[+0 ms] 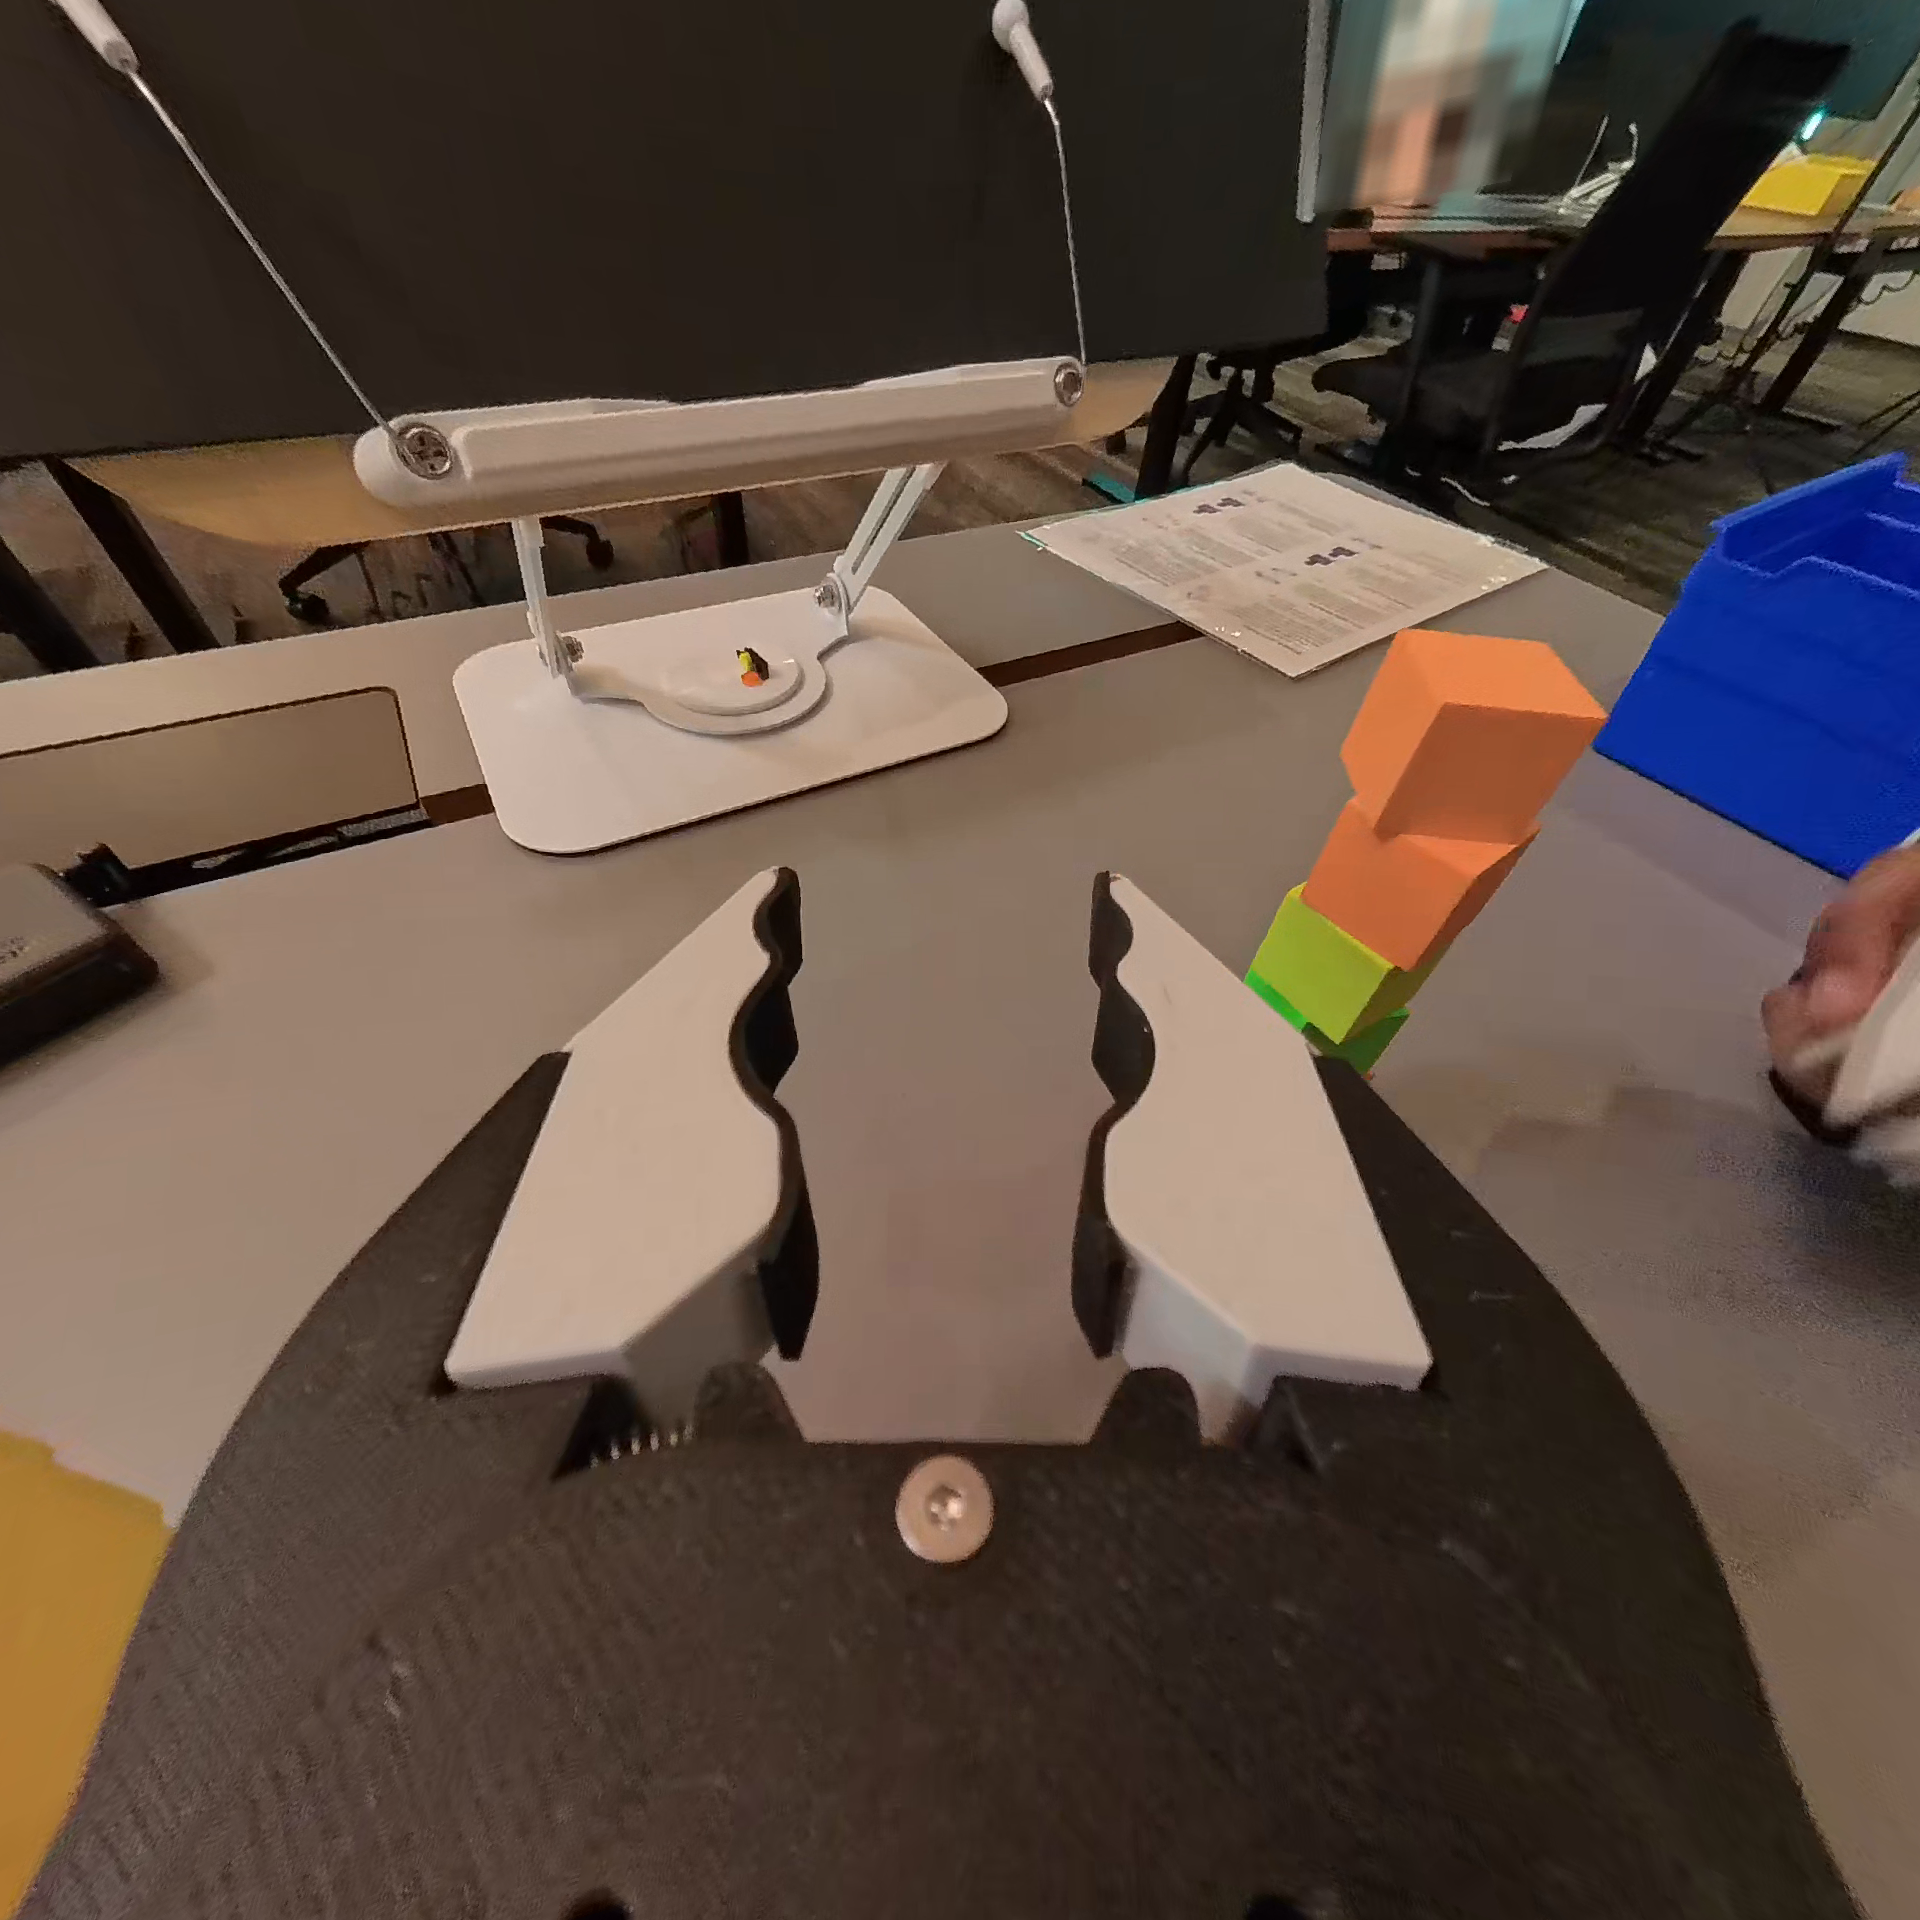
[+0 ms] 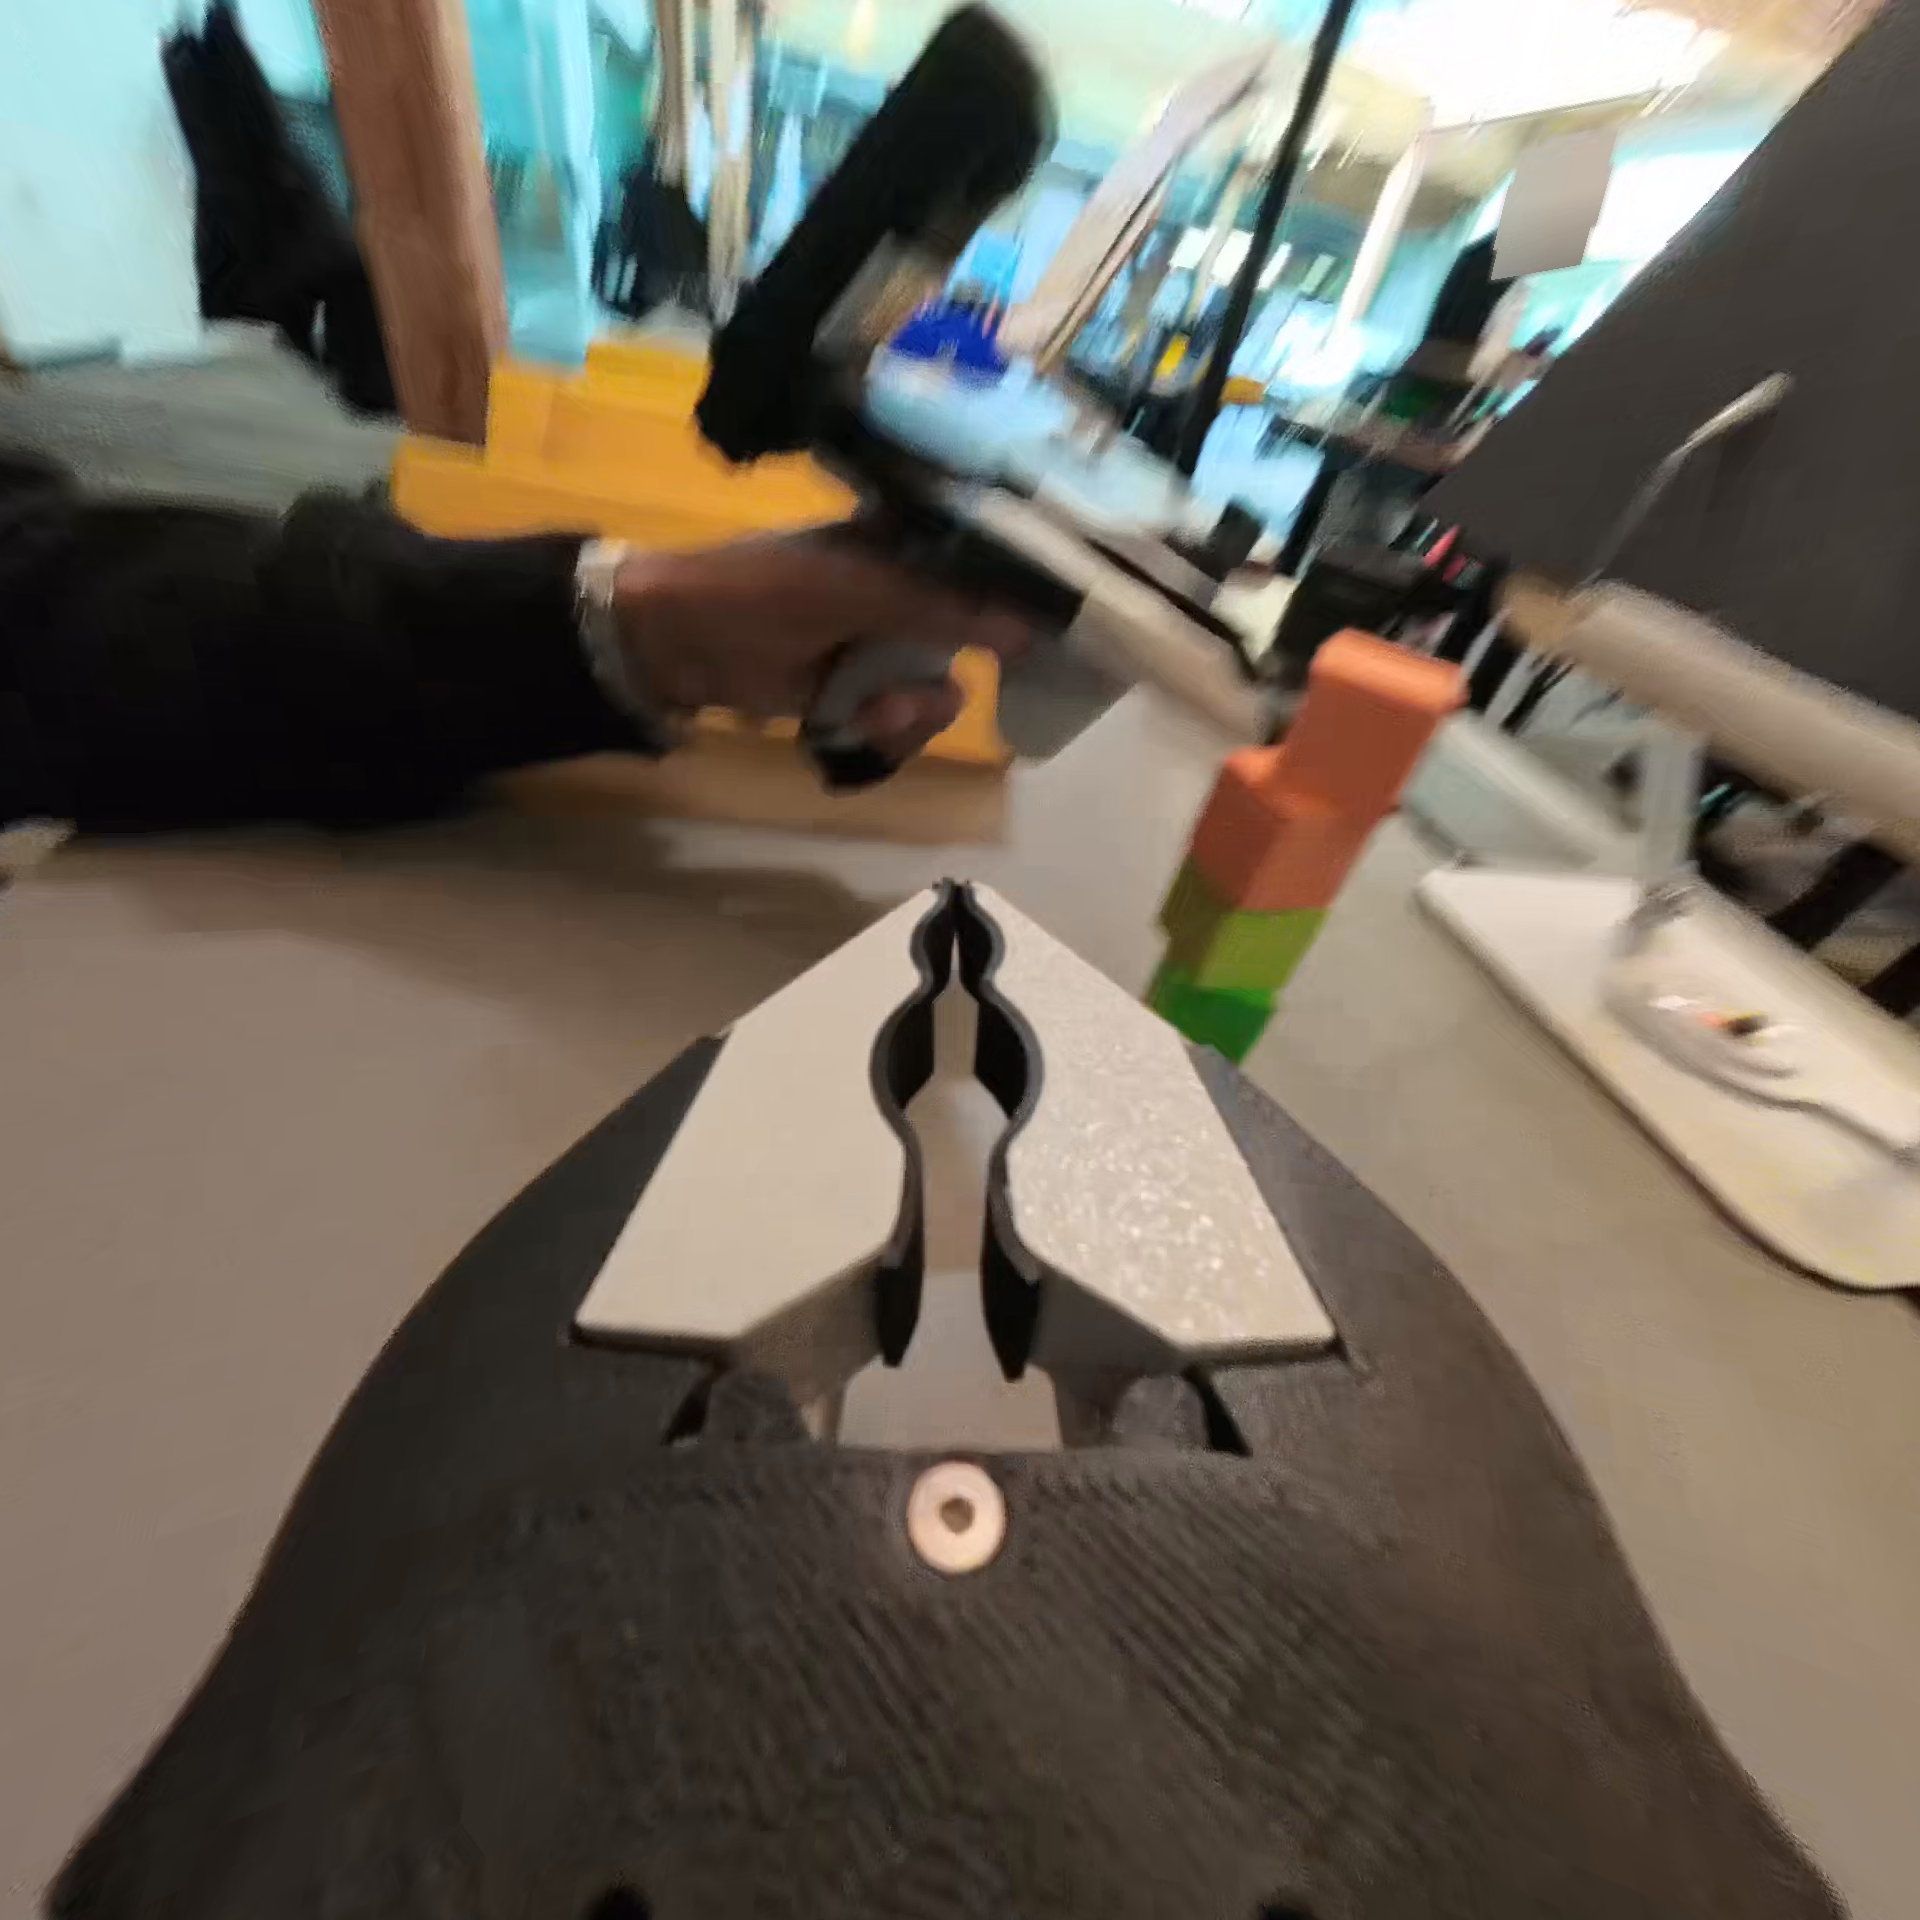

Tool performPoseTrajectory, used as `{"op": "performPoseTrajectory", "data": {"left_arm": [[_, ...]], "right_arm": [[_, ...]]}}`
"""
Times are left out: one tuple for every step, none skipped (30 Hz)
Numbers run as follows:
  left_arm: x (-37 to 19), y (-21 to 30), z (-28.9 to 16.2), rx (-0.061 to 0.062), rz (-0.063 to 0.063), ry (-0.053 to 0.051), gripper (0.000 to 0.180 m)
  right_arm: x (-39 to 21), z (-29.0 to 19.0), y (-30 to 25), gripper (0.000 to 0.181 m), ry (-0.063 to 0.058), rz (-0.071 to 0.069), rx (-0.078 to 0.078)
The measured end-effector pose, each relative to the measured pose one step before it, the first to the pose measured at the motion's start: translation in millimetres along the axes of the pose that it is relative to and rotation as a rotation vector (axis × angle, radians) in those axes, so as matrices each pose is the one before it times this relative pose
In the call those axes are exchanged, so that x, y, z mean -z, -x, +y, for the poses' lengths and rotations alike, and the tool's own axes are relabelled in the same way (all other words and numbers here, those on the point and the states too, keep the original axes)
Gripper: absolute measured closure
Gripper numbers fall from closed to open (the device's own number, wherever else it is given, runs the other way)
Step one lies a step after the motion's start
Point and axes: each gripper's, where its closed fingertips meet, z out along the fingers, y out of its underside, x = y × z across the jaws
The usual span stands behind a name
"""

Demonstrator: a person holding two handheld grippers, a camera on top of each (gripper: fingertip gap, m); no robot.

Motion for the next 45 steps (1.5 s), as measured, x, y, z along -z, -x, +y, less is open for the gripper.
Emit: {"op": "performPoseTrajectory", "data": {"left_arm": [[-0.27,0.73,0.04,0.0017,-0.0032,-0.0015,0.127],[-0.27,0.66,0.11,0.0033,-0.0021,-0.0008,0.127],[-0.12,0.47,0.26,0.0041,-0.0001,-0.0006,0.127],[-0.07,0.22,0.25,0.0057,0.0016,0.0001,0.127],[0.03,0.22,-0.16,0.0069,0.0020,-0.0016,0.127],[0.17,0.42,-0.57,0.0075,0.0000,-0.0044,0.127],[0.27,0.43,-0.69,0.0076,0.0000,-0.0046,0.128],[0.17,0.32,-0.41,0.0068,0.0009,-0.0030,0.128],[0.20,0.38,-0.41,0.0058,0.0003,-0.0030,0.128],[0.20,0.41,-0.44,0.0044,-0.0009,-0.0026,0.129],[0.14,0.29,-0.29,0.0023,-0.0007,-0.0014,0.129],[0.28,0.01,-0.37,0.0001,0.0002,-0.0010,0.129],[0.23,0.00,-0.40,-0.0016,-0.0011,-0.0014,0.129],[0.39,0.26,-0.57,-0.0033,-0.0028,-0.0015,0.130],[0.49,0.21,-0.45,-0.0039,-0.0032,-0.0017,0.130],[0.38,0.34,-0.59,-0.0035,-0.0032,-0.0016,0.130],[0.26,0.52,-0.45,-0.0028,-0.0036,-0.0009,0.131],[0.42,0.63,-0.49,-0.0016,-0.0046,-0.0015,0.131],[0.29,0.66,-0.55,-0.0011,-0.0042,-0.0025,0.133],[0.40,0.60,-0.47,-0.0007,-0.0031,-0.0020,0.133],[0.18,0.43,-0.23,-0.0005,-0.0018,-0.0005,0.133],[0.23,0.28,-0.16,-0.0006,-0.0014,0.0000,0.133],[0.23,0.41,-0.17,-0.0011,-0.0021,-0.0001,0.134],[0.22,0.48,-0.18,-0.0020,-0.0022,-0.0002,0.134],[0.43,0.43,-0.42,-0.0021,-0.0021,-0.0008,0.134],[0.44,0.46,-0.67,-0.0009,-0.0020,-0.0020,0.134],[0.69,0.42,-0.82,-0.0001,-0.0017,-0.0028,0.134],[0.58,0.69,-0.91,0.0009,-0.0019,-0.0031,0.134],[0.53,0.44,-0.85,0.0016,-0.0007,-0.0025,0.134],[0.58,0.43,-0.73,0.0022,0.0000,-0.0024,0.134],[0.46,0.27,-0.71,0.0025,0.0001,-0.0029,0.134],[0.27,-0.03,-0.62,0.0018,0.0013,-0.0019,0.134],[0.26,-0.21,-0.26,0.0010,0.0015,-0.0008,0.134],[0.05,-0.39,-0.27,-0.0004,0.0015,-0.0007,0.134],[0.07,-0.64,-0.18,-0.0018,0.0017,-0.0003,0.134],[-0.05,-0.91,-0.05,-0.0028,0.0017,-0.0001,0.134],[-0.13,-0.83,-0.04,-0.0034,0.0013,0.0001,0.134],[-0.12,-0.89,0.08,-0.0038,0.0013,0.0002,0.134],[-0.26,-0.96,0.14,-0.0039,0.0014,0.0009,0.134],[-0.24,-0.57,0.36,-0.0038,0.0003,0.0012,0.134],[-0.26,-0.21,0.38,-0.0032,-0.0010,0.0007,0.134],[-0.26,-0.17,0.46,-0.0023,-0.0003,0.0015,0.134],[-0.40,-0.09,0.61,-0.0010,0.0003,0.0022,0.134],[-0.28,-0.03,0.55,0.0000,0.0005,0.0016,0.134],[-0.12,-0.01,0.40,0.0005,0.0004,0.0010,0.134]], "right_arm": [[-9.25,12.99,8.03,0.181,0.0799,-0.0422,-0.0027],[-9.61,10.54,2.81,0.181,0.0693,-0.0129,0.0012],[-9.05,8.16,-0.18,0.181,0.0516,0.0071,0.0018],[-8.28,5.70,-0.56,0.181,0.0327,0.0124,0.0055],[-7.13,3.66,-0.51,0.181,0.0199,0.0107,0.0098],[-5.80,2.49,-3.37,0.181,0.0223,0.0267,0.0105],[-4.55,0.46,-6.33,0.181,0.0133,0.0427,0.0093],[-3.57,-1.60,-5.88,0.181,-0.0032,0.0399,0.0046],[-2.89,-2.44,-4.05,0.181,-0.0085,0.0302,-0.0011],[-2.27,-3.13,-2.05,0.181,-0.0113,0.0211,-0.0071],[-1.87,-3.97,-0.45,0.181,-0.0146,0.0156,-0.0157],[-1.39,-5.13,1.78,0.181,-0.0188,0.0072,-0.0278],[-1.15,-6.09,4.88,0.181,-0.0212,-0.0076,-0.0375],[-1.28,-5.38,4.47,0.181,-0.0165,-0.0019,-0.0403],[-1.60,-2.83,1.28,0.181,-0.0050,0.0173,-0.0337],[-1.81,0.25,-0.64,0.181,0.0086,0.0233,-0.0192],[-1.75,2.96,-3.82,0.181,0.0177,0.0325,-0.0083],[-1.26,3.96,-8.50,0.181,0.0197,0.0491,-0.0120],[0.23,3.78,-14.55,0.181,0.0197,0.0714,-0.0274],[2.32,3.20,-21.08,0.181,0.0127,0.0965,-0.0480],[3.73,2.29,-22.87,0.181,0.0017,0.0909,-0.0643],[4.78,1.97,-20.44,0.181,0.0013,0.0618,-0.0629],[5.45,2.64,-19.02,0.181,0.0078,0.0461,-0.0462],[5.63,3.70,-18.57,0.181,0.0144,0.0425,-0.0245],[5.32,3.92,-16.52,0.181,0.0188,0.0295,-0.0051],[4.88,2.31,-15.54,0.181,0.0131,0.0222,0.0021],[4.74,-0.64,-16.58,0.181,-0.0025,0.0296,-0.0065],[4.31,-3.21,-15.25,0.181,-0.0163,0.0224,-0.0192],[3.72,-4.17,-11.47,0.181,-0.0206,0.0019,-0.0264],[3.18,-3.85,-7.63,0.181,-0.0195,-0.0126,-0.0266],[2.35,-2.37,-5.93,0.179,-0.0145,-0.0121,-0.0222],[1.50,-0.21,-5.07,0.176,-0.0058,-0.0067,-0.0144],[0.80,0.95,-2.90,0.173,0.0005,-0.0093,-0.0066],[0.07,1.09,-0.79,0.173,0.0007,-0.0135,-0.0033],[-0.50,0.88,0.90,0.172,-0.0004,-0.0151,-0.0030],[-0.87,1.30,2.51,0.170,0.0016,-0.0181,-0.0025],[-1.13,1.49,3.83,0.169,0.0041,-0.0210,-0.0007],[-1.19,1.37,4.25,0.168,0.0047,-0.0201,0.0036],[-1.15,1.38,3.68,0.167,0.0061,-0.0132,0.0098],[-0.84,0.95,2.56,0.167,0.0069,-0.0052,0.0158],[-0.65,0.49,2.01,0.167,0.0047,-0.0019,0.0197],[-0.34,0.07,1.85,0.167,0.0020,-0.0012,0.0195],[-0.33,-0.08,1.57,0.167,0.0008,-0.0012,0.0158],[-0.39,0.11,1.76,0.167,0.0013,-0.0030,0.0108],[-0.57,0.42,1.97,0.167,0.0020,-0.0053,0.0067]]}}
